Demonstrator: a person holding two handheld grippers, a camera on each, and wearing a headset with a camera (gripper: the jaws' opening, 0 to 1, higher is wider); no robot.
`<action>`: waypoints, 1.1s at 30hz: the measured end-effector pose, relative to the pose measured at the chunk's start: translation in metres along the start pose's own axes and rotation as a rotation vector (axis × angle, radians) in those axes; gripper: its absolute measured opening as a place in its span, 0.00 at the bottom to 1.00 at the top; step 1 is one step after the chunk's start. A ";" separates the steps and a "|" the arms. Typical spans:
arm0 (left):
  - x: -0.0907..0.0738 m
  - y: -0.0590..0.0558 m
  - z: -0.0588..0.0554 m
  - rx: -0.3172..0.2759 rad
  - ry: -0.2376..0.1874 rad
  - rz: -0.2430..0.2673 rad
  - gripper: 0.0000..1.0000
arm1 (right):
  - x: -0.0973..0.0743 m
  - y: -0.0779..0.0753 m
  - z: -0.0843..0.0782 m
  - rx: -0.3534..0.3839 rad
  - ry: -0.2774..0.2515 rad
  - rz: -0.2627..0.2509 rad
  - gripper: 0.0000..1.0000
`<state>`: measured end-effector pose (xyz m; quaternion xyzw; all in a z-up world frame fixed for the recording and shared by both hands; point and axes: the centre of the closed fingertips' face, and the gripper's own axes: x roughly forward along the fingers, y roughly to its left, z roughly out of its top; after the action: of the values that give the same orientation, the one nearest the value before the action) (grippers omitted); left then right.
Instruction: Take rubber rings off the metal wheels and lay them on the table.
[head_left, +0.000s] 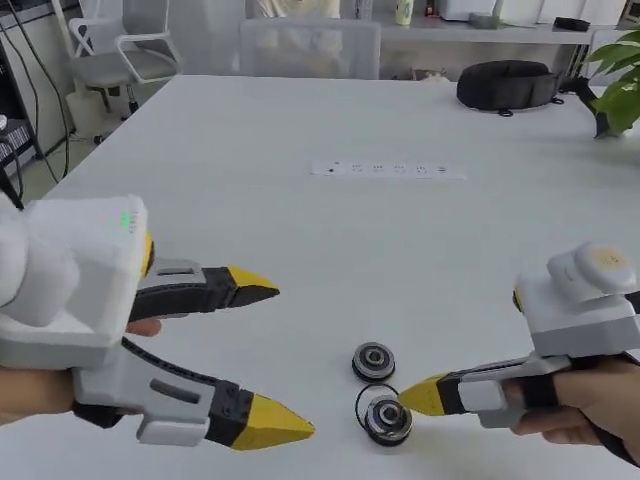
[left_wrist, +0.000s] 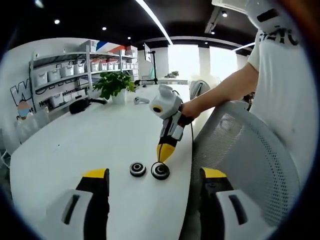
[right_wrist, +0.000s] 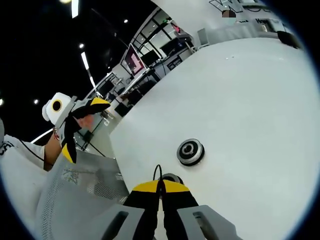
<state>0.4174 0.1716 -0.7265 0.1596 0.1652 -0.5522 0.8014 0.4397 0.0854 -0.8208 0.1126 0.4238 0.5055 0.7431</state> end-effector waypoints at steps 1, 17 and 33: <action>-0.004 0.002 -0.002 -0.014 0.002 0.016 0.72 | 0.000 0.000 0.001 -0.001 -0.002 0.001 0.00; -0.042 0.009 -0.042 -0.140 0.012 0.187 0.78 | 0.000 0.006 0.007 -0.005 -0.026 0.020 0.00; -0.043 0.008 -0.058 -0.205 0.009 0.228 0.76 | 0.000 0.017 0.015 -0.009 -0.046 0.023 0.00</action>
<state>0.4051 0.2357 -0.7591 0.0973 0.2048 -0.4370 0.8704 0.4397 0.0968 -0.8015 0.1258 0.4031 0.5131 0.7473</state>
